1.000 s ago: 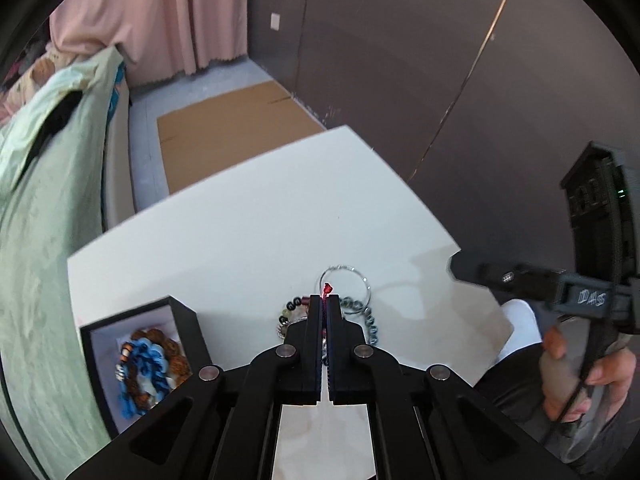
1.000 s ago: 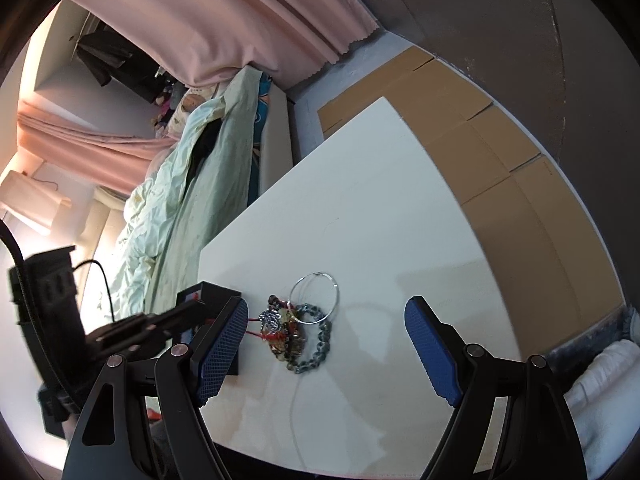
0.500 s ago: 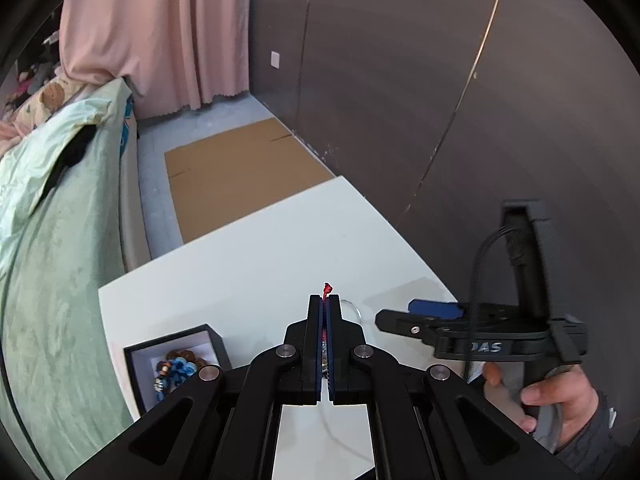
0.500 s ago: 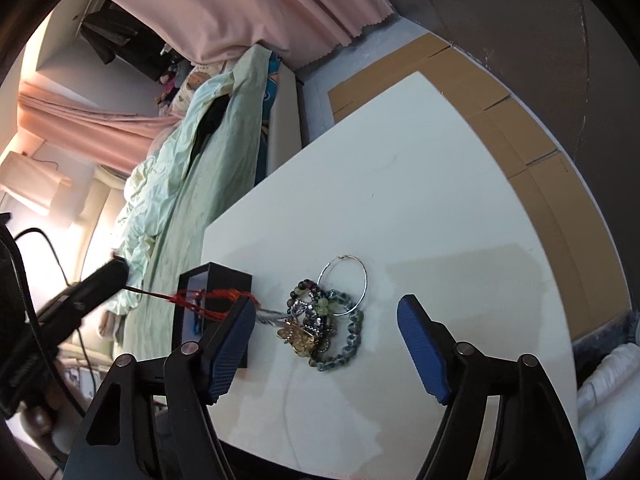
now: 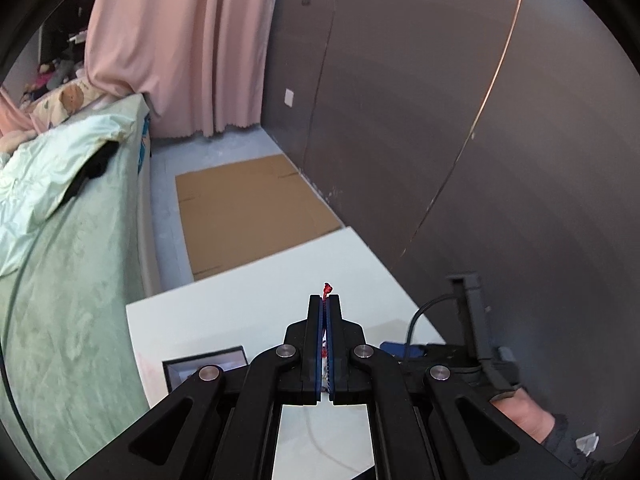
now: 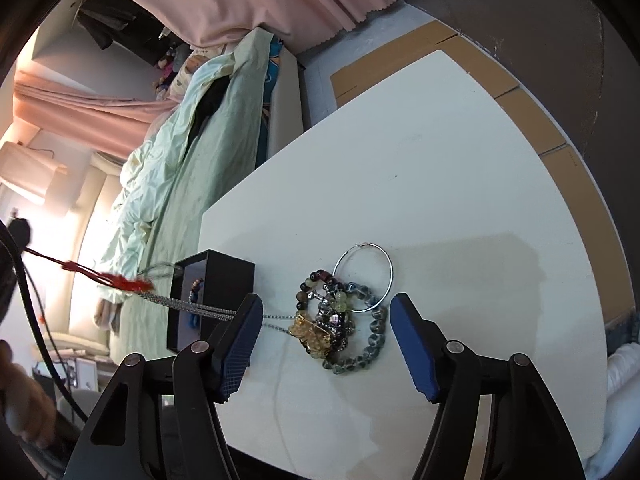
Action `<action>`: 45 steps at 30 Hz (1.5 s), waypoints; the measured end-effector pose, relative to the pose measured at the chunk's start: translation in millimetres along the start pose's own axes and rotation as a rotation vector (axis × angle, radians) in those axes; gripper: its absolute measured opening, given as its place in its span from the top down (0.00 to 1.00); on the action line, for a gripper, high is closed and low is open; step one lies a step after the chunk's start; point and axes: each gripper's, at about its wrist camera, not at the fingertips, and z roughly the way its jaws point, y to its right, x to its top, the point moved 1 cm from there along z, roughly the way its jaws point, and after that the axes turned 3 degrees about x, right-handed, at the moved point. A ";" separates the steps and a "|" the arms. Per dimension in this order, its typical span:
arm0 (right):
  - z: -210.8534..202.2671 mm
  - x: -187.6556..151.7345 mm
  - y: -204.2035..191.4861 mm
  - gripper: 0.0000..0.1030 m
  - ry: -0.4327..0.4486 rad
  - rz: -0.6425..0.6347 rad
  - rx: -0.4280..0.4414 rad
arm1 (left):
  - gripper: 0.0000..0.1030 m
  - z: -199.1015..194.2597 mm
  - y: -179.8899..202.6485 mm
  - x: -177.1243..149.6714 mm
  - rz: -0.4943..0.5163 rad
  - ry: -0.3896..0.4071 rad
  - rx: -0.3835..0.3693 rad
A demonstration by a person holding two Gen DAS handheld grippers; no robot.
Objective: Organize jewelry
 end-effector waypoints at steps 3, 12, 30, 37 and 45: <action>3.0 -0.6 -0.6 0.34 -0.005 0.003 -0.014 | 0.99 -10.7 -3.0 4.8 -0.005 0.028 -0.003; 19.4 3.9 2.6 0.48 -0.050 -0.004 -0.078 | 0.99 -30.5 -8.9 9.8 -0.003 0.064 0.016; 52.6 2.0 -9.0 0.84 -0.144 -0.025 -0.116 | 0.99 -35.5 -38.0 -12.8 -0.056 0.041 0.048; 32.6 -3.6 -23.2 0.88 -0.096 -0.073 -0.099 | 0.99 -32.7 -50.0 -20.1 -0.090 0.032 0.039; 31.0 -2.2 -24.4 0.95 -0.093 -0.085 -0.108 | 0.99 -27.8 -50.8 -26.2 -0.087 0.024 0.029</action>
